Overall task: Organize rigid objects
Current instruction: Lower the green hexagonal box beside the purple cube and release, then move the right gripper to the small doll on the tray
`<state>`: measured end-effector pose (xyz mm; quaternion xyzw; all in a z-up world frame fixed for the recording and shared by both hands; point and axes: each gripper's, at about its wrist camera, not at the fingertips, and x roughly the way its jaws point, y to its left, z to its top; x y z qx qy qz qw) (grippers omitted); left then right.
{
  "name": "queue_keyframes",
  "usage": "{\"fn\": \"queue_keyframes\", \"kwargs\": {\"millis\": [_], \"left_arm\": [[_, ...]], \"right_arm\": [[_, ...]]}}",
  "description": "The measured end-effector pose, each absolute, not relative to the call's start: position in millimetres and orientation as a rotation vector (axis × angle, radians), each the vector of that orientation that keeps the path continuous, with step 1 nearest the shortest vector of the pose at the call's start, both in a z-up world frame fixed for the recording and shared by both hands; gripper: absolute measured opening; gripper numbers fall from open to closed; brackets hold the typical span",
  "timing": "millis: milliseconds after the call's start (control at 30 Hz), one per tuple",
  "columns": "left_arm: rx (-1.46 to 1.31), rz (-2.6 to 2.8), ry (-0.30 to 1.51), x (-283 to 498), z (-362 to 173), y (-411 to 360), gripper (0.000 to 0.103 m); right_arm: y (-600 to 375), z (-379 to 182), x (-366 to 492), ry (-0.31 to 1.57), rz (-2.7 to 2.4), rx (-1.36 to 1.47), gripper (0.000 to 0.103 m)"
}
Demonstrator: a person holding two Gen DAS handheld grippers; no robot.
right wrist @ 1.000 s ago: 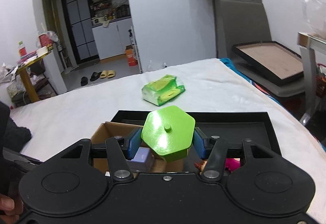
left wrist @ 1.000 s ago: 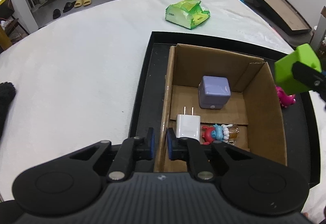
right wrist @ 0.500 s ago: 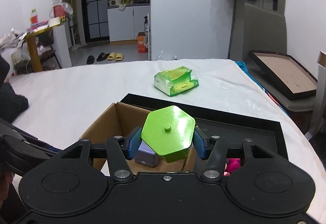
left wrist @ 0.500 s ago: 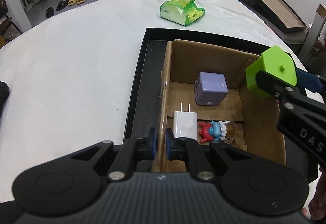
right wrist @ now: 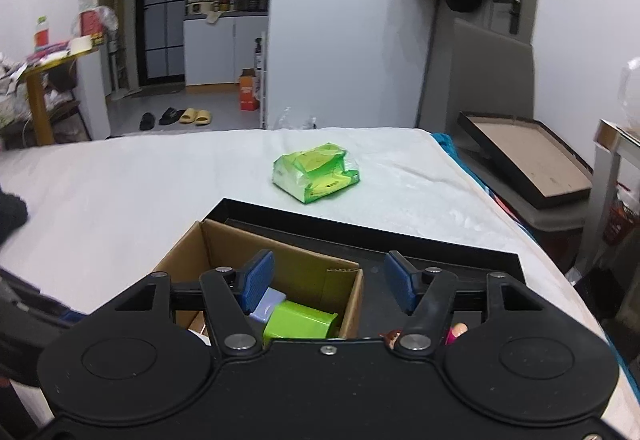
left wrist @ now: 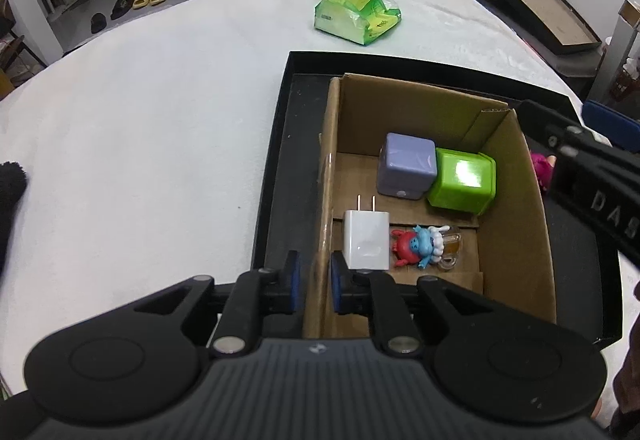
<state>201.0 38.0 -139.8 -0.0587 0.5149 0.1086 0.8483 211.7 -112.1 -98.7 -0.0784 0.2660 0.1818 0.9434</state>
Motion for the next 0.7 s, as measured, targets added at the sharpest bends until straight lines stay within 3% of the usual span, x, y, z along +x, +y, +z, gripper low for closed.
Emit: {"fn": "queue_keyframes", "kwargs": {"millis": [267, 367, 467, 633, 700], "left_arm": [[-0.138, 0.26, 1.09, 196.5, -129.9, 38.6, 0.016], [-0.124, 0.274, 1.084, 194.3, -126.6, 33.9, 0.017], [-0.124, 0.291, 1.086, 193.6, -125.4, 31.1, 0.022], [-0.086, 0.342, 1.088, 194.0, -123.3, 22.2, 0.042], [-0.069, 0.347, 1.081, 194.9, -120.9, 17.9, 0.045]], "right_arm": [[-134.3, -88.0, 210.8, 0.603, 0.265, -0.053, 0.074], [-145.9, -84.9, 208.6, 0.624, 0.235, 0.002, 0.074], [-153.5, -89.0, 205.3, 0.628, 0.223, 0.02, 0.074], [-157.3, -107.7, 201.1, 0.603, 0.241, -0.048, 0.074], [-158.2, -116.3, 199.1, 0.584, 0.238, -0.112, 0.077]]}}
